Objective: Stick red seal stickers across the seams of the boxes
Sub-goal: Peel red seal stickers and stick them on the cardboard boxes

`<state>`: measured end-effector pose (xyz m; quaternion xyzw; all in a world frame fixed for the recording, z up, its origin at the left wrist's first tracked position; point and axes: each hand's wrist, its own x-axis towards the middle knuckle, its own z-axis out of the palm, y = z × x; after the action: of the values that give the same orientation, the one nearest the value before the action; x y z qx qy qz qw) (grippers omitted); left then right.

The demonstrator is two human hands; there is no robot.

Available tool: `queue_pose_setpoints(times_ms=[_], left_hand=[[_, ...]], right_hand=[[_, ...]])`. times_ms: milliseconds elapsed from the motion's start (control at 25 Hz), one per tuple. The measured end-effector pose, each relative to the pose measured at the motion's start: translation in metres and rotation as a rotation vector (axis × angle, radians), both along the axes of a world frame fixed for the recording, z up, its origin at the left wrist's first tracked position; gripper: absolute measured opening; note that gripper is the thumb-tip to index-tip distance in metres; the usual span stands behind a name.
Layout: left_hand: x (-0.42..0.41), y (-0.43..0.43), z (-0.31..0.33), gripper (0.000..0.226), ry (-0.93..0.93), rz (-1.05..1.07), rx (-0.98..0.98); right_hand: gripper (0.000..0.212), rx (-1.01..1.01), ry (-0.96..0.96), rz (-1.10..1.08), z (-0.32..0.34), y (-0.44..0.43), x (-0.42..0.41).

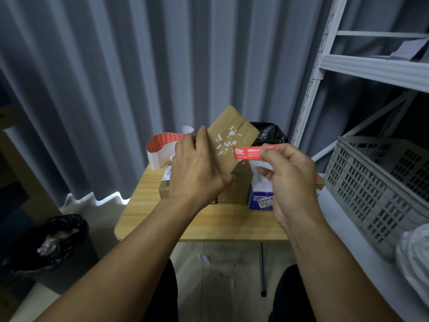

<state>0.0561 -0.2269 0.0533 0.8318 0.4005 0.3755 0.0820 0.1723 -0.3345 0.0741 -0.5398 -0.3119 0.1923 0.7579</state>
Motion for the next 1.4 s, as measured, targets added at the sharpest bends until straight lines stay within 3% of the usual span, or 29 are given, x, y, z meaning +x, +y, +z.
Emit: queue_pose_setpoints(times_ms=[200, 440, 720, 960, 1080, 1400], left_hand=[[-0.013, 0.001, -0.001, 0.115, 0.05, -0.115, -0.086], [-0.029, 0.001, 0.002, 0.109, 0.311, -0.308, -0.15], [-0.035, 0.017, -0.011, 0.111, 0.574, -0.459, -0.38], [-0.025, 0.036, -0.04, 0.118, 0.487, -0.463, -0.538], [-0.022, 0.043, -0.051, 0.111, 0.441, -0.488, -0.595], [-0.026, 0.058, -0.071, 0.106, 0.366, -0.501, -0.592]], right_hand=[[0.01, -0.033, -0.052, 0.021, 0.01, -0.005, 0.009], [0.011, -0.068, -0.07, 0.077, 0.001, 0.0, 0.009], [0.007, -0.204, 0.001, 0.105, -0.023, 0.009, 0.015], [0.009, -0.354, 0.063, 0.113, -0.047, 0.017, 0.013], [0.008, -0.415, 0.043, 0.121, -0.057, 0.021, 0.013], [0.026, -0.436, -0.014, 0.156, -0.076, 0.032, 0.015]])
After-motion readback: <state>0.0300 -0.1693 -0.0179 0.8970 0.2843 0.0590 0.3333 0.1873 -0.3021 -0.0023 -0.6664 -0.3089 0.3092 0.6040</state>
